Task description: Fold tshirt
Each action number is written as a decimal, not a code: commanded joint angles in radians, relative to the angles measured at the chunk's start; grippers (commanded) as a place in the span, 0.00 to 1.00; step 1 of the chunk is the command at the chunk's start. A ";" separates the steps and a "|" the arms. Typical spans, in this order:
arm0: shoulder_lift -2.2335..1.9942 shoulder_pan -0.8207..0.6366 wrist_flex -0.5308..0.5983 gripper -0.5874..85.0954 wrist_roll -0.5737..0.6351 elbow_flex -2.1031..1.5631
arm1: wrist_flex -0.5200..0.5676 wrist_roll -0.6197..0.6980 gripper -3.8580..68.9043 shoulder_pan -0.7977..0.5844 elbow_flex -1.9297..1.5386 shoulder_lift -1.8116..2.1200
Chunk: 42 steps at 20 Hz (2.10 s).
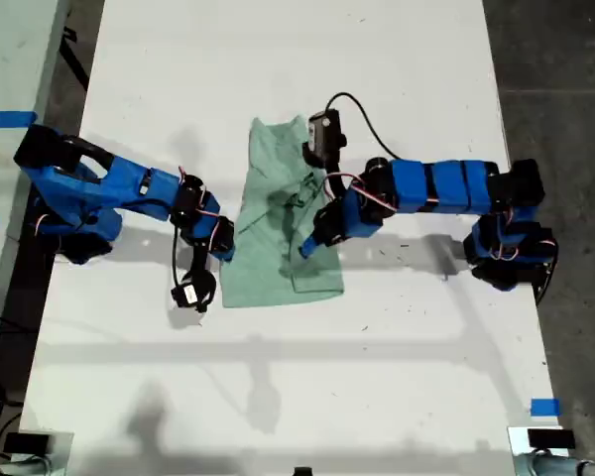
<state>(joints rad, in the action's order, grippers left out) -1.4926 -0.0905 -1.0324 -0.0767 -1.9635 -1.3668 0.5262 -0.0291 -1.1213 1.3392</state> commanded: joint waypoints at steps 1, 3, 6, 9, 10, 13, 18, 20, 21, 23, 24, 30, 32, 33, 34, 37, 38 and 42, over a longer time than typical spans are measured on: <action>-0.017 -0.003 -0.017 0.01 -0.018 0.058 | -0.006 0.000 0.33 0.008 0.002 0.097; -0.075 -0.018 -0.114 0.01 -0.018 0.057 | -0.006 0.003 0.33 0.006 0.000 0.097; -0.313 -0.069 -0.321 0.01 -0.026 -0.015 | -0.005 0.005 0.32 0.006 -0.003 0.097; -0.495 -0.121 -0.391 0.01 -0.015 -0.112 | -0.002 0.006 0.31 0.009 -0.009 0.097; -0.460 -0.118 -0.370 0.01 -0.006 -0.100 | 0.003 0.006 0.31 0.009 -0.012 0.097; -0.229 -0.081 -0.339 0.01 0.006 0.092 | 0.005 0.006 0.31 0.009 -0.012 0.098; 0.261 -0.057 -0.388 0.02 0.052 0.624 | 0.002 -0.003 0.31 0.015 -0.012 0.098; 0.472 -0.075 -0.408 0.26 0.089 0.796 | 0.006 -0.008 0.31 0.018 -0.012 0.097; 0.561 -0.084 -0.448 0.29 0.083 0.868 | 0.008 -0.009 0.31 0.021 -0.014 0.097; 0.615 -0.103 -0.505 0.31 0.081 0.893 | 0.003 -0.015 0.31 0.025 -0.015 0.097; 0.617 -0.114 -0.540 0.31 0.089 0.891 | 0.002 -0.018 0.31 0.028 -0.018 0.097; 0.212 -0.054 -0.630 0.35 0.086 0.716 | -0.008 -0.023 0.31 0.040 -0.021 0.101; 0.012 -0.025 -0.630 0.35 0.055 0.568 | -0.011 -0.026 0.33 0.044 -0.021 0.101; -0.064 -0.009 -0.630 0.34 0.037 0.491 | -0.011 -0.026 0.35 0.048 -0.018 0.101; -0.135 0.008 -0.630 0.34 0.017 0.411 | -0.009 -0.028 0.37 0.051 -0.015 0.100; -0.310 0.061 -0.515 0.28 -0.025 0.127 | 0.023 -0.046 0.41 0.066 0.006 0.057; -0.356 0.078 -0.442 0.27 -0.026 0.044 | 0.035 -0.052 0.43 0.072 0.028 0.021; -0.370 0.092 -0.285 0.33 -0.037 -0.138 | 0.117 -0.067 0.44 0.086 0.120 -0.140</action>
<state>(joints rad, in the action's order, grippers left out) -1.8132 -0.0061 -1.3837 -0.1028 -2.0739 -1.3116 0.4709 0.0430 -1.1490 1.2272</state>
